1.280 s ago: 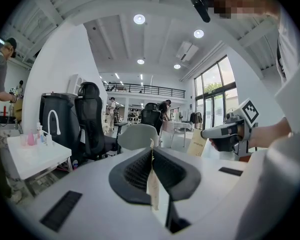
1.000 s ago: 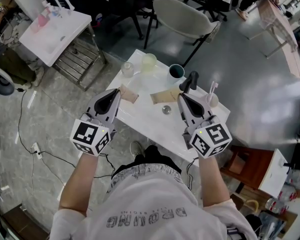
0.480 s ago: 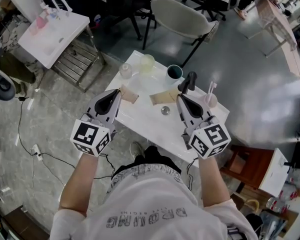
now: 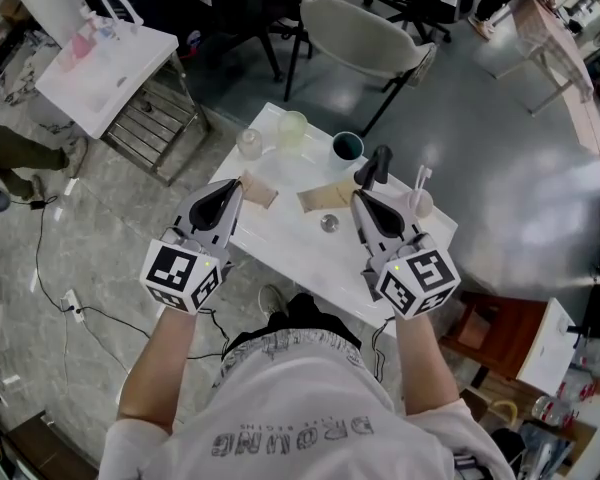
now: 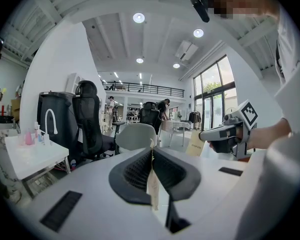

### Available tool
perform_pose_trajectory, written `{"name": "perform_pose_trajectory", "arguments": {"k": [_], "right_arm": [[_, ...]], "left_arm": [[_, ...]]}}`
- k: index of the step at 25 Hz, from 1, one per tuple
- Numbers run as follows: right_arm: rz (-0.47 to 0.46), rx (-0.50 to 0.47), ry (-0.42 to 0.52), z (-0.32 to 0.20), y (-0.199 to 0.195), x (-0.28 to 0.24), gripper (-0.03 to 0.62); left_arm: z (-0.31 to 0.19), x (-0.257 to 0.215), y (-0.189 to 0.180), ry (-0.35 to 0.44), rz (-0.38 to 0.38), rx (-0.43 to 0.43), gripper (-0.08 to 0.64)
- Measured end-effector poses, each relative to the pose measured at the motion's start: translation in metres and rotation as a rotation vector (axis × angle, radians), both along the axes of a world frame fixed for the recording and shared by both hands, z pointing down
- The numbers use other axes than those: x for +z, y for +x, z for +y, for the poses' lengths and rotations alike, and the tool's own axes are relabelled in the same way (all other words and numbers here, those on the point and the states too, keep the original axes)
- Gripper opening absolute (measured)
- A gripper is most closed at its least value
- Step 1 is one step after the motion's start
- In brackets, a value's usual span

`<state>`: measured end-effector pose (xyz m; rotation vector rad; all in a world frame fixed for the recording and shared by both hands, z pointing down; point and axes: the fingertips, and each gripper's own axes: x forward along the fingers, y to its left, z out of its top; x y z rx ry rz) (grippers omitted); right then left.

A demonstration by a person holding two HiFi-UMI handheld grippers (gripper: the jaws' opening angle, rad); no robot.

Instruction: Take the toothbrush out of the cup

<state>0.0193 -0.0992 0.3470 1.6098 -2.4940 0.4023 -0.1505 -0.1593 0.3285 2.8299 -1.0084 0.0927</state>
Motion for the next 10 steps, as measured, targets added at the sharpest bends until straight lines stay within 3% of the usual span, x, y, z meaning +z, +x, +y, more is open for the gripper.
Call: {"name": "perform_pose_trajectory", "arguments": {"k": [10], "right_arm": [[-0.001,0.001,-0.004,0.0016,0.0046,0.0015,0.008]], "left_arm": [[-0.0001,0.0013,0.0037,-0.004,0.001,-0.002,0.025]]}}
